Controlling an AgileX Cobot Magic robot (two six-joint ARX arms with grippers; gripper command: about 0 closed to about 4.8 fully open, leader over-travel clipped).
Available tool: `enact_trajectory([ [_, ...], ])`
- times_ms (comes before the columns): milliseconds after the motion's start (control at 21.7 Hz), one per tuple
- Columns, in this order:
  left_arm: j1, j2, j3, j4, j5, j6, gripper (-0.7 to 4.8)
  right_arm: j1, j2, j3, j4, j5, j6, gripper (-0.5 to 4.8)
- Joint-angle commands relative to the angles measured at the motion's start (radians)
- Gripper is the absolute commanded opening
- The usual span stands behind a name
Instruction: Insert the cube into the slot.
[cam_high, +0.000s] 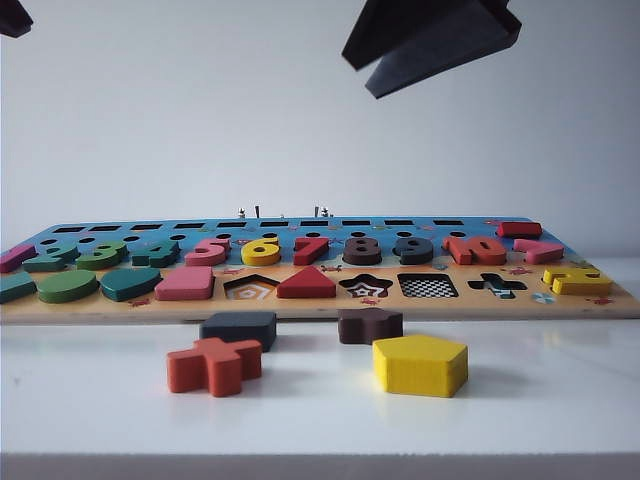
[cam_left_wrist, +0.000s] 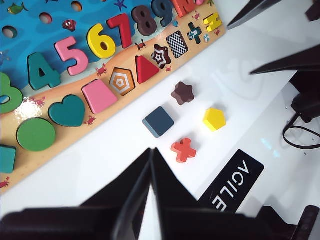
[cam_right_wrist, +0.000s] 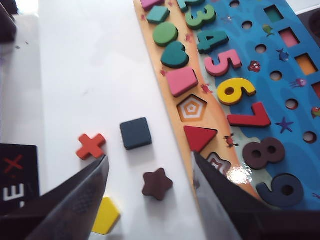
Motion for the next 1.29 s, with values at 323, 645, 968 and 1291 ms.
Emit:
enact_trajectory([
  [323,0.001,0.0,0.005,0.004,0.008,0.002,0.2,0.077,0.127,0.008,0.048,0.11,-0.113,2.91],
  [645,0.001,0.0,0.005,0.004,0.008,0.002,0.2,0.09,0.25,0.008,0.139,0.099,-0.113,2.87],
  [968,0.001,0.0,0.005,0.003,0.008,0.002,0.2,0.127,0.317,0.008,0.164,0.083,-0.137,2.83],
  [1291,0.001,0.0,0.005,0.003,0.007,0.002,0.2,0.14,0.36,0.008,0.18,0.074,-0.165,2.83],
])
